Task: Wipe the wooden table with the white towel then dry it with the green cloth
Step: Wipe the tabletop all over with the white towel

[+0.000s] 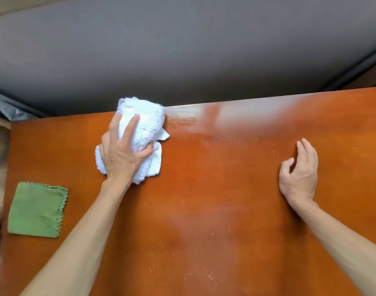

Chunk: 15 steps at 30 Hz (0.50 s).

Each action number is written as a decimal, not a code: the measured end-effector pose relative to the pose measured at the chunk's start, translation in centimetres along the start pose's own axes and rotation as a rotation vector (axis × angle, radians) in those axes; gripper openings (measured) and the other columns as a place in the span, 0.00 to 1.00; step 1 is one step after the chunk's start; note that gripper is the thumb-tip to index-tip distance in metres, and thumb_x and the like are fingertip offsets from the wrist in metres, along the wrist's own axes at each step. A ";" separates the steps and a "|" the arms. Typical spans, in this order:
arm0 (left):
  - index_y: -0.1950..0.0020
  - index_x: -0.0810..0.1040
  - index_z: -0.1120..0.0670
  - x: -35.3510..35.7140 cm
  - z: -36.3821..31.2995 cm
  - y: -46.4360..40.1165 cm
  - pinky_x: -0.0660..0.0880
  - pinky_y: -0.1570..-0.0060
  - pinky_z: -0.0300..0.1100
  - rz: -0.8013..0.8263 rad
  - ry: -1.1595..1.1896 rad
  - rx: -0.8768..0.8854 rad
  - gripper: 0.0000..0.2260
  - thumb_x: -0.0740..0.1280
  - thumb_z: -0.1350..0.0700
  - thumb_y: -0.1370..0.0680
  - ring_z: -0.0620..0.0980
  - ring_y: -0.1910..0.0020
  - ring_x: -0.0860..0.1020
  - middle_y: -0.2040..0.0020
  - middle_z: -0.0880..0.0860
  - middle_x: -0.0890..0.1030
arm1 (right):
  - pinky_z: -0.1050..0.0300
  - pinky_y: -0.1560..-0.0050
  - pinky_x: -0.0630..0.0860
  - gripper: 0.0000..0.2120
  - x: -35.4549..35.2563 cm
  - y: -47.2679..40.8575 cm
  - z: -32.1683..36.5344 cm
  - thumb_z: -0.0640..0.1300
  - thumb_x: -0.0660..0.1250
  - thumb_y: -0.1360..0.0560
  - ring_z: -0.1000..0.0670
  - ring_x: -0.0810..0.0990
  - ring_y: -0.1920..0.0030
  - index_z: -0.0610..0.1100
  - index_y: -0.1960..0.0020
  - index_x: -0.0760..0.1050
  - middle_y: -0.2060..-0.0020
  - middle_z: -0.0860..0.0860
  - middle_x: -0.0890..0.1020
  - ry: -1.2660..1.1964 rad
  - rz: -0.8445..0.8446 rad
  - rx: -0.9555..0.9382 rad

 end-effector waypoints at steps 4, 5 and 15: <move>0.23 0.62 0.42 -1.2 2.7 -0.2 0.71 0.42 0.56 -0.068 -0.051 -0.333 0.33 0.66 0.34 0.26 0.63 0.34 0.69 0.22 0.55 0.61 | 0.48 0.24 0.62 0.25 0.0 0.1 -0.1 0.44 0.54 0.20 0.44 0.62 0.23 0.37 0.24 0.65 0.25 0.43 0.67 0.004 -0.001 -0.008; 0.23 0.61 0.41 -1.2 2.3 -0.2 0.71 0.42 0.56 -0.078 -0.081 -0.394 0.33 0.66 0.34 0.25 0.63 0.35 0.69 0.22 0.54 0.60 | 0.46 0.24 0.63 0.25 0.0 0.1 -0.2 0.44 0.55 0.20 0.43 0.63 0.24 0.37 0.24 0.65 0.25 0.42 0.67 0.006 0.000 -0.013; 0.23 0.60 0.40 1.4 -6.7 0.4 0.71 0.41 0.56 -0.072 -0.113 -0.404 0.33 0.67 0.35 0.25 0.63 0.34 0.69 0.21 0.55 0.58 | 0.43 0.24 0.64 0.25 0.0 -0.1 0.0 0.42 0.56 0.20 0.42 0.63 0.24 0.36 0.24 0.64 0.25 0.41 0.66 0.022 0.020 -0.011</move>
Point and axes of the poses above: each hand's wrist, its own y-axis away from the middle knuckle, its own x-axis out of the palm, z = x × y, the point moved 1 cm from there along -y, towards the middle knuckle
